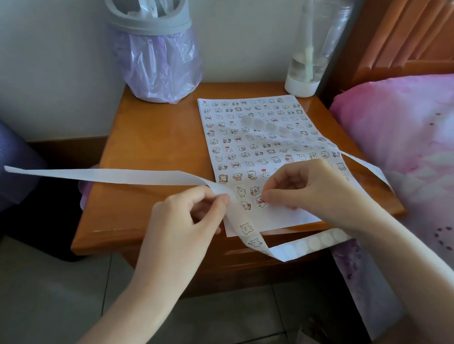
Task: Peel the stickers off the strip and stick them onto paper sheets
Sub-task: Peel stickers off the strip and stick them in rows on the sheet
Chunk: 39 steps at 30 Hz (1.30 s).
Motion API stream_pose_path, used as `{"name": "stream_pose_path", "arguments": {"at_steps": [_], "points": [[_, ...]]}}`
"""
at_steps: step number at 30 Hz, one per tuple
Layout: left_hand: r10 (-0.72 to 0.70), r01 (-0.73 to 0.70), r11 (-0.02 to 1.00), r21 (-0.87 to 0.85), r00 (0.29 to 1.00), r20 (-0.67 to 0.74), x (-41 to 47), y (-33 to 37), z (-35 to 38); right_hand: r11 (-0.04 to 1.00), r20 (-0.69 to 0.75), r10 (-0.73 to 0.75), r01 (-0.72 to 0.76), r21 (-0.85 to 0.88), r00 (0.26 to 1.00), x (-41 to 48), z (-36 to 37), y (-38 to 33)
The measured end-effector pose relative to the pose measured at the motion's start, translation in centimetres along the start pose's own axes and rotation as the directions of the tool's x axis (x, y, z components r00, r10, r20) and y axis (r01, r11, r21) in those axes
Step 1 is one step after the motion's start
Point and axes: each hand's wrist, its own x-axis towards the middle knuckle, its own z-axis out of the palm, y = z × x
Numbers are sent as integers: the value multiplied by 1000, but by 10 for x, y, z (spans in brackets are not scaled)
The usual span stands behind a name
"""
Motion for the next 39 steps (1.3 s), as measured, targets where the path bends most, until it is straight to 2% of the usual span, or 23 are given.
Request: {"name": "stream_pose_path", "arguments": {"at_steps": [14,32,39], "points": [[-16,16,1000,9,1000,-9,0,1,1,1000,-71,16,-16,-5,997,2,7,5],[-10,10,1000,24,1000,-7,1,-2,1,991,-106,-85,73,-114,991,-1,13,8],[-15,15,999,35,1000,-12,0,-1,0,984,-140,-82,58,-166,987,-1,14,8]]}}
